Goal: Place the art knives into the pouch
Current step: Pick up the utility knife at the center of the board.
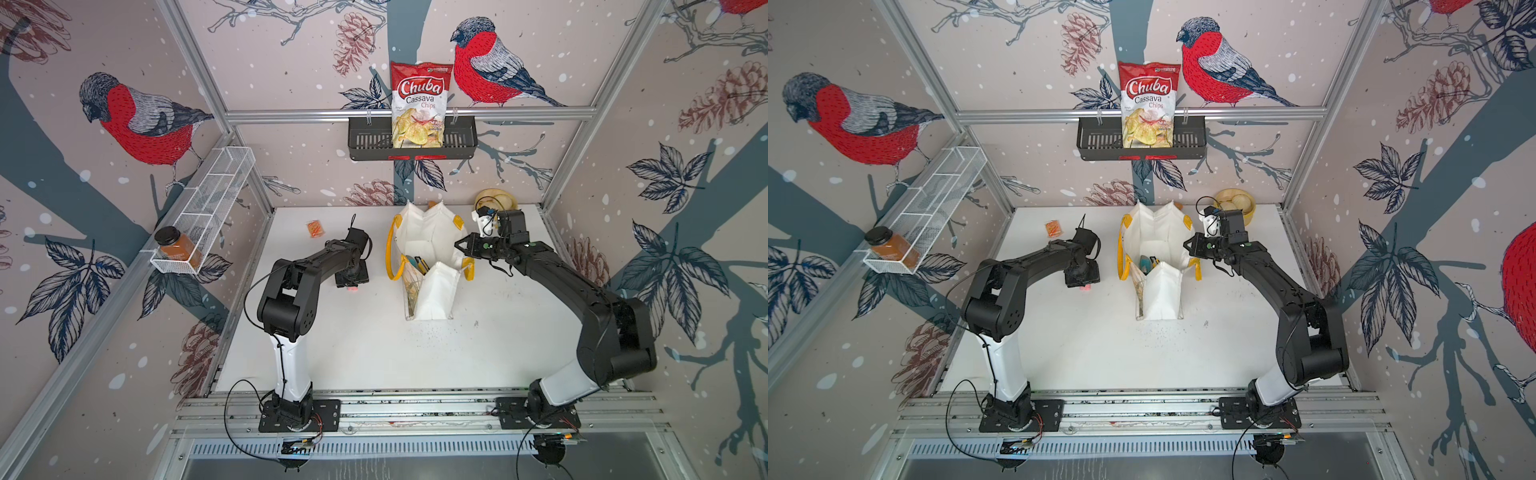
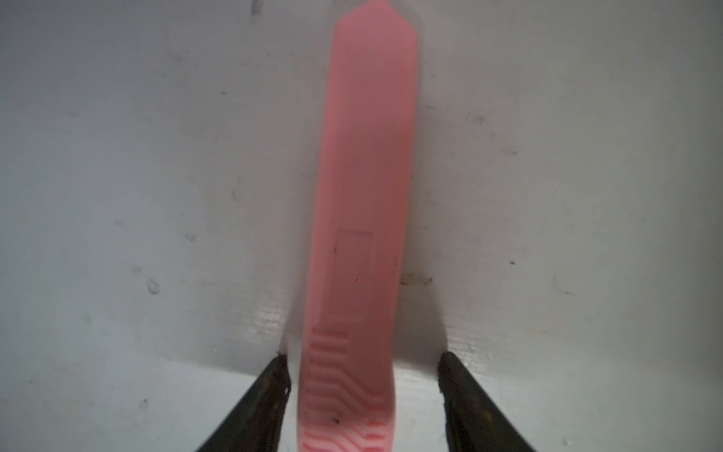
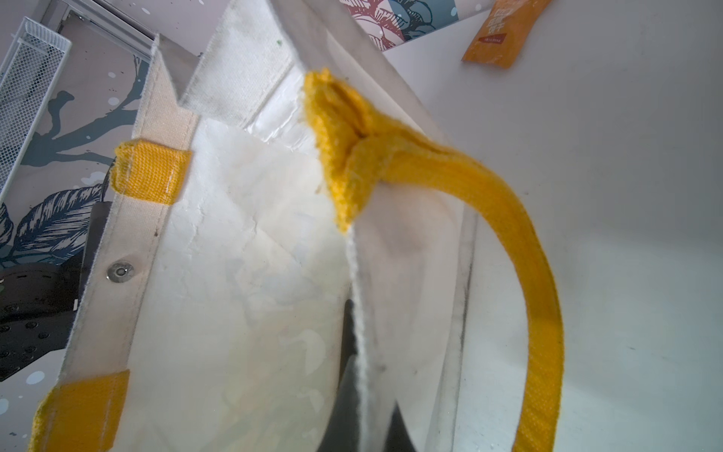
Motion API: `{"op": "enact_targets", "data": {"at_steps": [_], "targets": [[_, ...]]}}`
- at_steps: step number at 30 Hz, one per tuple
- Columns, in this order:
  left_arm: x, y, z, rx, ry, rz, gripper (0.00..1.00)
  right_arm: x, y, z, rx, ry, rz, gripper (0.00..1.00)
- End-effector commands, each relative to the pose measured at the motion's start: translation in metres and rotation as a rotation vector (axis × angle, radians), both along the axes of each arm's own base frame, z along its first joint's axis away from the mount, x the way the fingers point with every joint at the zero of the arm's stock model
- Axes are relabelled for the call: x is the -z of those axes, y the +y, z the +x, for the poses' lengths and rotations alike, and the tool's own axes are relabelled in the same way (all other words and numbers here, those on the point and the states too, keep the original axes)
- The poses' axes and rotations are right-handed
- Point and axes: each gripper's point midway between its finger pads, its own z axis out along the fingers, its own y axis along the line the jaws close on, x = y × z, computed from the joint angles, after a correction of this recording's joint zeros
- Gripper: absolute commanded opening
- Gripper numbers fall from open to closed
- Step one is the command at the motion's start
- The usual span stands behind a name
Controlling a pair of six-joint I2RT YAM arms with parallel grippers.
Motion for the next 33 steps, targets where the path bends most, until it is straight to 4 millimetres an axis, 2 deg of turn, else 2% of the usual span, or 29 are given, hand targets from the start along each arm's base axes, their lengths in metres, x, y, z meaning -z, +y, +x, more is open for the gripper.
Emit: {"op": "enact_targets", "data": {"at_steps": [1,3,4,11,13,16,18,21,23,28,33], "targets": [[0.011,0.006,-0.016,0.017,0.071,0.020,0.60,-0.005,0.002,0.003,-0.007,-0.025,0.011,0.00],[0.011,0.007,-0.018,0.016,0.074,0.022,0.59,-0.007,0.001,0.003,-0.004,-0.028,0.010,0.00],[0.012,0.008,-0.019,0.017,0.076,0.022,0.55,-0.006,0.001,0.003,-0.003,-0.027,0.008,0.00],[0.015,0.008,-0.037,0.024,0.090,0.052,0.50,-0.006,0.000,0.003,0.001,-0.026,0.009,0.00],[0.017,0.009,-0.038,0.024,0.096,0.060,0.45,-0.006,0.001,0.003,0.001,-0.025,0.010,0.00],[0.018,0.009,-0.038,0.027,0.101,0.067,0.45,-0.006,0.001,0.002,0.000,-0.024,0.009,0.00],[0.015,0.010,-0.037,0.027,0.094,0.069,0.40,-0.006,0.000,0.002,0.003,-0.027,0.006,0.00],[0.011,0.011,-0.036,0.025,0.084,0.074,0.40,-0.007,0.000,0.002,0.002,-0.029,0.007,0.00],[0.008,0.011,-0.036,0.026,0.082,0.077,0.34,-0.006,0.000,0.003,0.003,-0.027,0.007,0.00],[0.001,0.012,-0.035,0.022,0.070,0.078,0.34,-0.007,0.001,0.003,0.000,-0.026,0.010,0.00],[-0.023,0.008,-0.029,0.032,0.029,0.072,0.34,-0.010,0.001,0.002,0.000,-0.033,0.008,0.00]]}}
